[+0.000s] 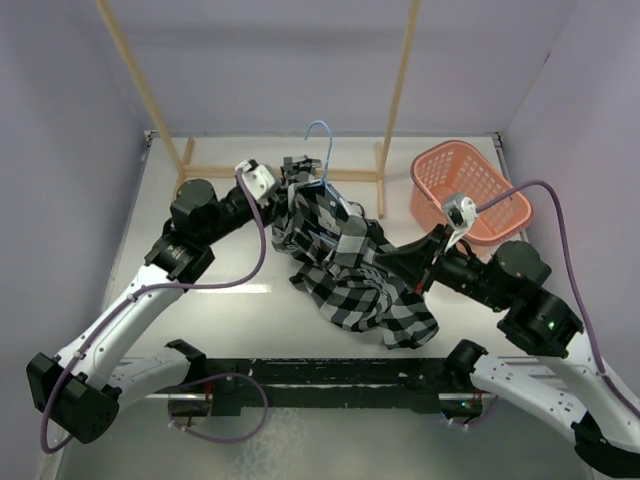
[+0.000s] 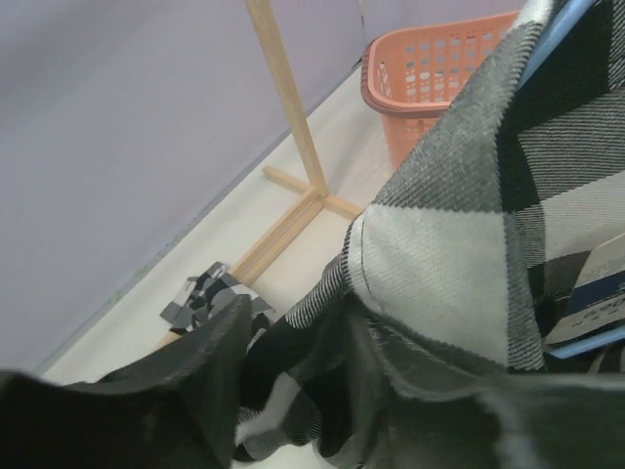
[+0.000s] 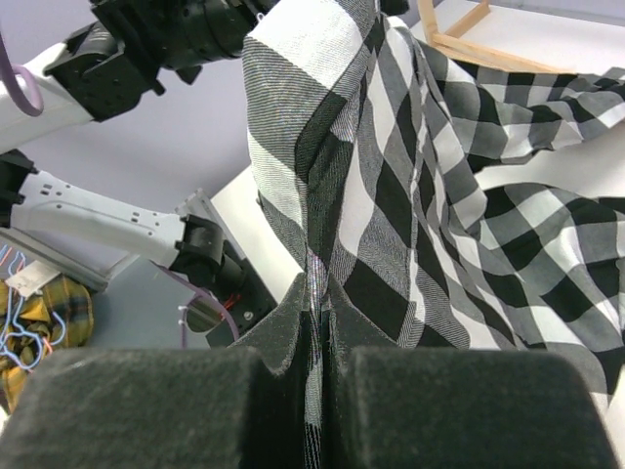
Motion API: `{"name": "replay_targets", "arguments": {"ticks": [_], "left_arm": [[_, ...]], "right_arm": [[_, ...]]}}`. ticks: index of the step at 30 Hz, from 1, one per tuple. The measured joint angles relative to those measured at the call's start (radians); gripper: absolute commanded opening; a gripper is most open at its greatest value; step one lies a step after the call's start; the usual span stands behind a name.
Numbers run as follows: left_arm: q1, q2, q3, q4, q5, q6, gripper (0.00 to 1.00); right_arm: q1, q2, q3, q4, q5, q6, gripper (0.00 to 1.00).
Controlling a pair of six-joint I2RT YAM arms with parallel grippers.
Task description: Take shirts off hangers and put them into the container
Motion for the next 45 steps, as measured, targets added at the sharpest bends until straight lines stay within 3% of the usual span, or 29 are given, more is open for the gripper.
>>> {"name": "replay_targets", "arguments": {"ticks": [2, 8, 11, 16, 18, 27, 32, 39, 45], "left_arm": [[0.0, 0.007, 0.0, 0.009, 0.003, -0.005, 0.01], [-0.005, 0.023, 0.0, -0.01, -0.014, 0.113, 0.0], [-0.012, 0.019, 0.0, -0.012, -0.053, 0.15, 0.0], [-0.021, 0.0, -0.007, -0.016, -0.173, 0.213, 0.0], [-0.021, -0.016, -0.025, 0.012, -0.23, 0.229, 0.0], [-0.019, -0.088, -0.171, 0.245, -0.347, 0.375, 0.0], [-0.035, -0.088, -0.186, 0.29, -0.367, 0.5, 0.0], [-0.14, -0.012, -0.185, 0.312, -0.432, 0.734, 0.0], [-0.213, 0.055, -0.183, 0.303, -0.508, 0.841, 0.0]], "right_arm": [[0.0, 0.003, 0.0, 0.013, -0.015, 0.011, 0.0], [-0.001, 0.002, 0.0, 0.021, -0.007, 0.032, 0.0], [-0.001, 0.008, 0.0, 0.002, 0.024, 0.026, 0.1], [0.0, 0.042, 0.038, -0.067, 0.101, -0.005, 0.59], [0.0, 0.054, 0.063, -0.102, 0.129, -0.018, 0.65], [0.0, 0.142, 0.271, -0.277, 0.334, -0.109, 0.68], [0.0, 0.16, 0.395, -0.315, 0.446, -0.172, 0.64], [0.0, 0.278, 0.539, -0.341, 0.453, -0.179, 0.57], [0.0, 0.434, 0.504, -0.342, 0.438, -0.147, 0.57]]}}
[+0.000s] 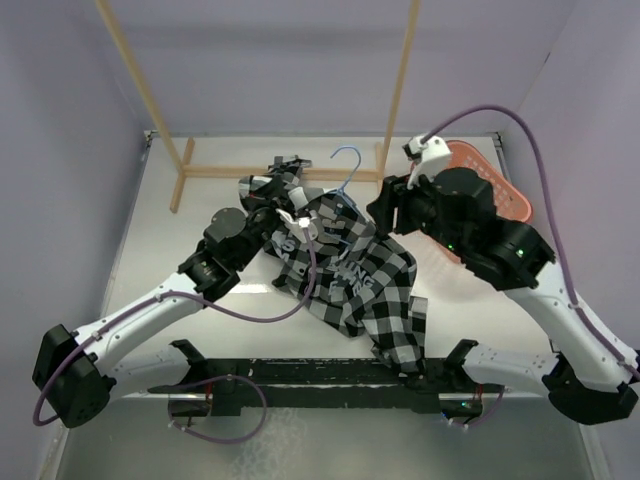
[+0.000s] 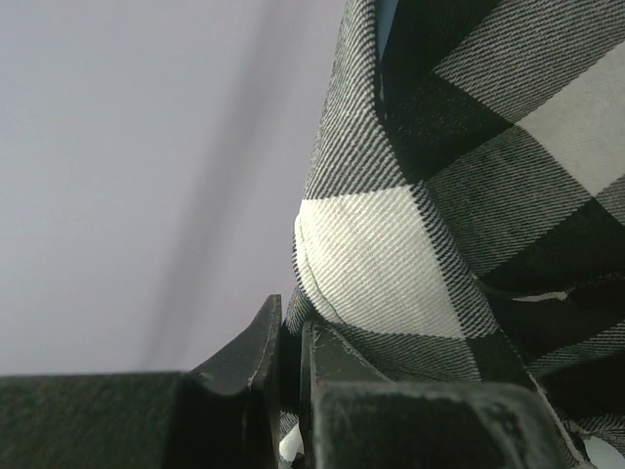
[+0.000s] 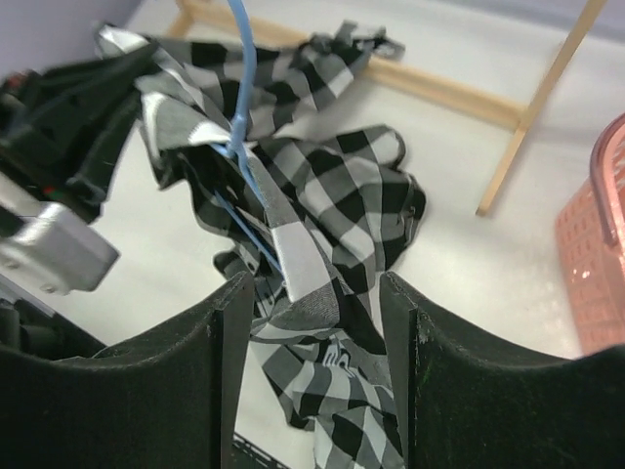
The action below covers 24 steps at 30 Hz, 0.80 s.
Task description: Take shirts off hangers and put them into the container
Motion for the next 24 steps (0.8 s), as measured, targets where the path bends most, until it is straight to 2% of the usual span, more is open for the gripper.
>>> {"name": "replay_targets", "arguments": {"ticks": [6, 15, 24], "left_arm": [[-0.009, -0.005, 0.011, 0.024, -0.047, 0.01, 0.0], [-0.023, 0.008, 0.044, 0.082, -0.13, 0.024, 0.0], [-0.104, 0.086, 0.097, 0.163, -0.238, 0.114, 0.0]], "right_arm": [[0.001, 0.085, -0.016, -0.033, -0.011, 0.028, 0.57], [0.026, 0.099, -0.016, -0.037, -0.019, 0.06, 0.55], [0.109, 0.22, 0.027, -0.041, 0.079, 0.075, 0.46]]}}
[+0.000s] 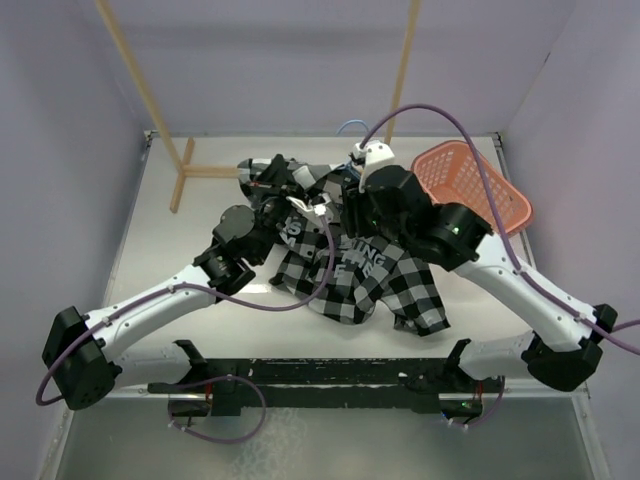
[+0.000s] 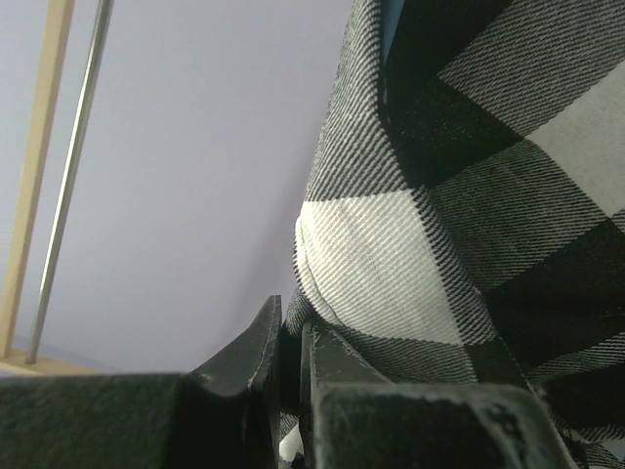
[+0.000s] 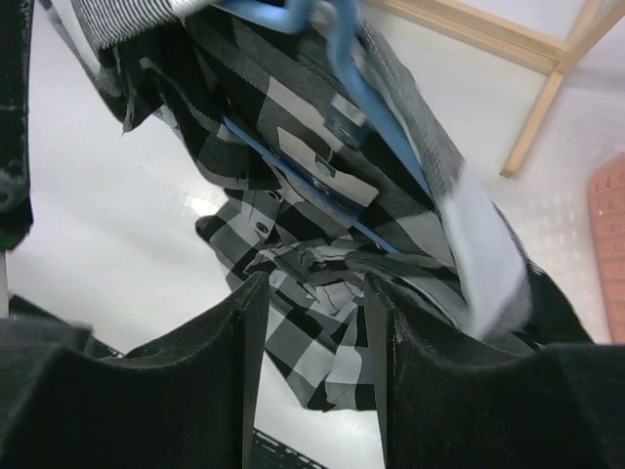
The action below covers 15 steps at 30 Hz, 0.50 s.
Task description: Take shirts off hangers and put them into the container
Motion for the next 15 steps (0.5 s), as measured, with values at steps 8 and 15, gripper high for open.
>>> {"name": "replay_targets", "arguments": {"ticks": [8, 15], "left_arm": [[-0.035, 0.028, 0.016, 0.105, -0.119, 0.111, 0.0], [-0.053, 0.028, 0.034, 0.198, -0.155, 0.138, 0.0]], "right_arm": [[0.119, 0.085, 0.064, -0.06, 0.306, 0.024, 0.44], [0.161, -0.009, -0.025, -0.035, 0.439, 0.058, 0.57]]}}
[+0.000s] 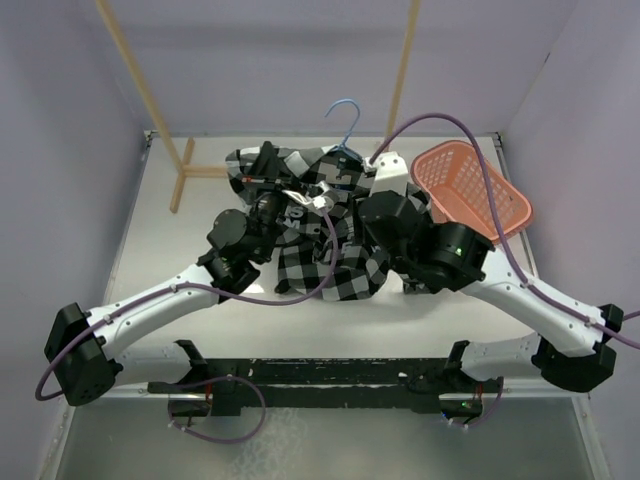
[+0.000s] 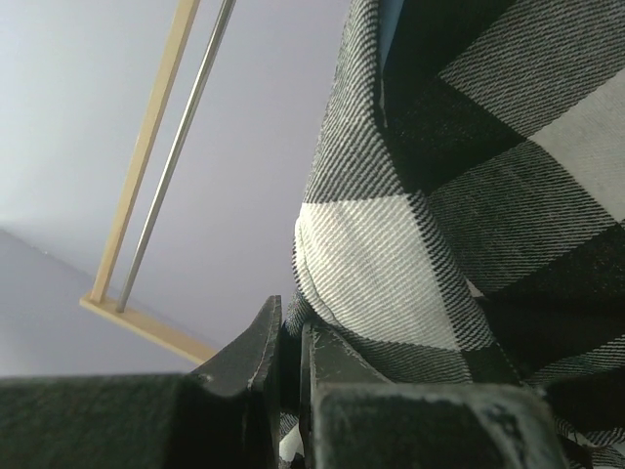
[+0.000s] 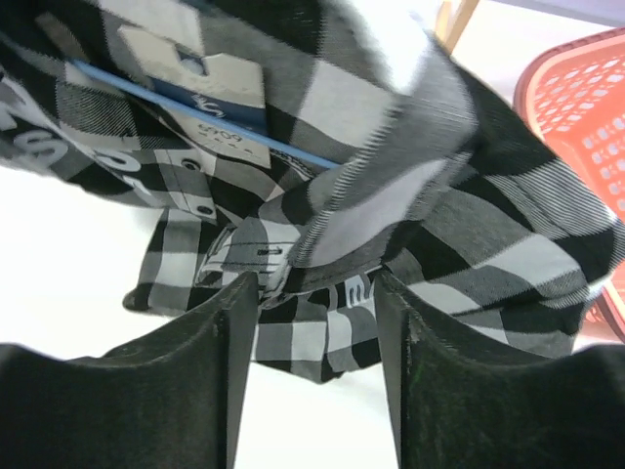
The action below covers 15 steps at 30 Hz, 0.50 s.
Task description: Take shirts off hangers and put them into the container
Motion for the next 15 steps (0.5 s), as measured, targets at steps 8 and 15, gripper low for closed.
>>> {"name": "replay_targets", "arguments": {"ticks": [8, 15], "left_arm": [[-0.001, -0.014, 0.0, -0.01, -0.003, -0.035, 0.0], [-0.003, -0.037, 0.0, -0.026, -0.003, -0.068, 0.0]], "right_arm": [[-0.001, -0.142, -0.127, 0.14, 0.051, 0.01, 0.59], [-0.001, -0.148, -0.148, 0.232, 0.024, 0.011, 0.6]]}}
